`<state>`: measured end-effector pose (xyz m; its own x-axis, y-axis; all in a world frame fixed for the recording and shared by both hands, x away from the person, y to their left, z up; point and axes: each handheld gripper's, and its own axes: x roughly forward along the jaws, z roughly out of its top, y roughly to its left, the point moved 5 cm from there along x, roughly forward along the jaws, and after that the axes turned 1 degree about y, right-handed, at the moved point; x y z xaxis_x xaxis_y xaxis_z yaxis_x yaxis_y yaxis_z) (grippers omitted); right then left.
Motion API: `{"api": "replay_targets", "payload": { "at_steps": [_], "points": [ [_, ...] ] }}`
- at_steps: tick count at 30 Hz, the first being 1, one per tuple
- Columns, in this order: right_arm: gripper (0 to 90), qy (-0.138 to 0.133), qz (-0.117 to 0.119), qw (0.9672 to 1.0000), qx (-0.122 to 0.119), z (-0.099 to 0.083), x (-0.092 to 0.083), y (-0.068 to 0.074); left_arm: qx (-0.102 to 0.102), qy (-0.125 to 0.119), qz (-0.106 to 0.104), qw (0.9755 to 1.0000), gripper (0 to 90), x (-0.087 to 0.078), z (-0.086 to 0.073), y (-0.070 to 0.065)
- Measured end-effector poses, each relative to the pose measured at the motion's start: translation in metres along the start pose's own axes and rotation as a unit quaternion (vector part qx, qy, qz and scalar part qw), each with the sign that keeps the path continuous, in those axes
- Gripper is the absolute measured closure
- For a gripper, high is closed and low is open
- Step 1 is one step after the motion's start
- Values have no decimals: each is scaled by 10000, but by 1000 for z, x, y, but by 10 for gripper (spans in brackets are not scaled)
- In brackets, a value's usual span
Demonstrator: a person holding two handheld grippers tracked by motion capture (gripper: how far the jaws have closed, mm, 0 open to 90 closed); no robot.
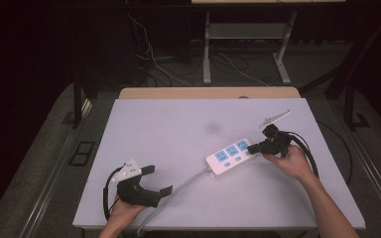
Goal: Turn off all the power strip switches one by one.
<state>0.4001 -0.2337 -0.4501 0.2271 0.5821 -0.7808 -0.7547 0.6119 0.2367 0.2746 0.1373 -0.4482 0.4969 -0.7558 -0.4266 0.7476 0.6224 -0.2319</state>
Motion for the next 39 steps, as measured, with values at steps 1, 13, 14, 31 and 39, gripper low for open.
{"api": "replay_targets", "payload": {
  "at_steps": [1,13,14,31,39],
  "points": [
    [900,-17,12,10000,-1,0,-1,0,1,3,-3,10000,0,0,0,0],
    [900,-211,122,9997,39,7,-19,5,-7,9,-6,10000,0,1,0,0],
    [900,-229,123,9997,26,8,-21,6,-5,10,-9,10000,0,1,0,0],
    [900,-114,263,9991,-315,26,-33,34,8,-18,-11,10000,0,0,1,0],
    [900,-42,316,9985,-452,30,-31,44,35,-32,-5,10000,0,0,1,-1]
  ]
}}
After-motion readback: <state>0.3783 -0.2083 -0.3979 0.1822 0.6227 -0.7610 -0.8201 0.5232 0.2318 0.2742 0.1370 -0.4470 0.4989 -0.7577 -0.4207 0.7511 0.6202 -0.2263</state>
